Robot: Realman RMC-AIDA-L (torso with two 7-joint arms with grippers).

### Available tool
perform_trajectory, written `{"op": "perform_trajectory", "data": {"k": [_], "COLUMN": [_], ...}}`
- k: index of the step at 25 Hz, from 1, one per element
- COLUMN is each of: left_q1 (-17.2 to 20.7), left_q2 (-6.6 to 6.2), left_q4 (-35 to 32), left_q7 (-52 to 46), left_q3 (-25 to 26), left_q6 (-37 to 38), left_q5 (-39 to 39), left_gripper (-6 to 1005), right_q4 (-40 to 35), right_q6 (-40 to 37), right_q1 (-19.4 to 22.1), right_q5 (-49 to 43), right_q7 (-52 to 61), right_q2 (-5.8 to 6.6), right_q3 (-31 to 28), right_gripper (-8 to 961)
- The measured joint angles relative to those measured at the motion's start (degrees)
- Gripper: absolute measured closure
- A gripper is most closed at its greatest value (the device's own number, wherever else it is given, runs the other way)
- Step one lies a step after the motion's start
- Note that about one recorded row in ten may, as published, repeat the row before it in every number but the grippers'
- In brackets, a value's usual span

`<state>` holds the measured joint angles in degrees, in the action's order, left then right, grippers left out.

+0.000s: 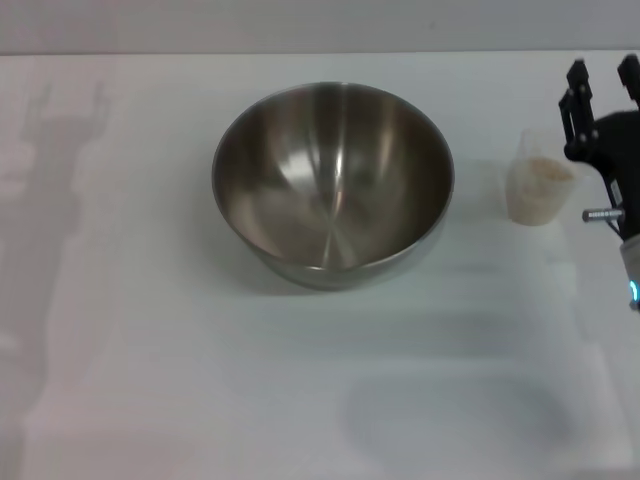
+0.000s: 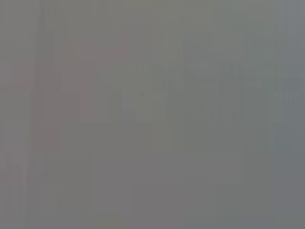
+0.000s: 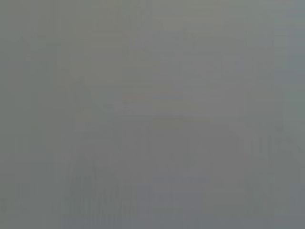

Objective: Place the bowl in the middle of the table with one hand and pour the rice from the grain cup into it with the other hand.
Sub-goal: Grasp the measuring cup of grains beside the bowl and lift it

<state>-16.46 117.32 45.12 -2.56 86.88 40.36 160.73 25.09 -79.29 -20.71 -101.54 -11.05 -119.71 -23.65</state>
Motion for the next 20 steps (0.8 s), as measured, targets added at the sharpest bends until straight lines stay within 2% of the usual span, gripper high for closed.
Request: {"op": "perform_trajectory", "data": {"k": [2,9,20], "left_q1": [-0.6,-1.3,-3.6], "left_q2": [-0.11,0.5,0.27], "left_q4": [0.5,-0.4,-1.5], "left_q7": [-0.1,0.2,0.4], "left_q3": [1.1,1.1,2.1], "left_q6": [-4.5,-5.0,-10.0], "left_q5": [2.2,4.6,4.7], "left_gripper": [299,297,302], "right_q4": [0.9,2.8,3.2], "right_q6": [-0.1,-0.4,-0.8], "right_q1": [1.2,5.2,9.8], "right_q5": [0.0,-0.1,0.3], "right_q7": [0.0,-0.1,-0.2], "right_q2": [0.0,0.0,0.01], "right_q3": [0.4,1.8,3.4], "right_gripper": [452,452,452]}}
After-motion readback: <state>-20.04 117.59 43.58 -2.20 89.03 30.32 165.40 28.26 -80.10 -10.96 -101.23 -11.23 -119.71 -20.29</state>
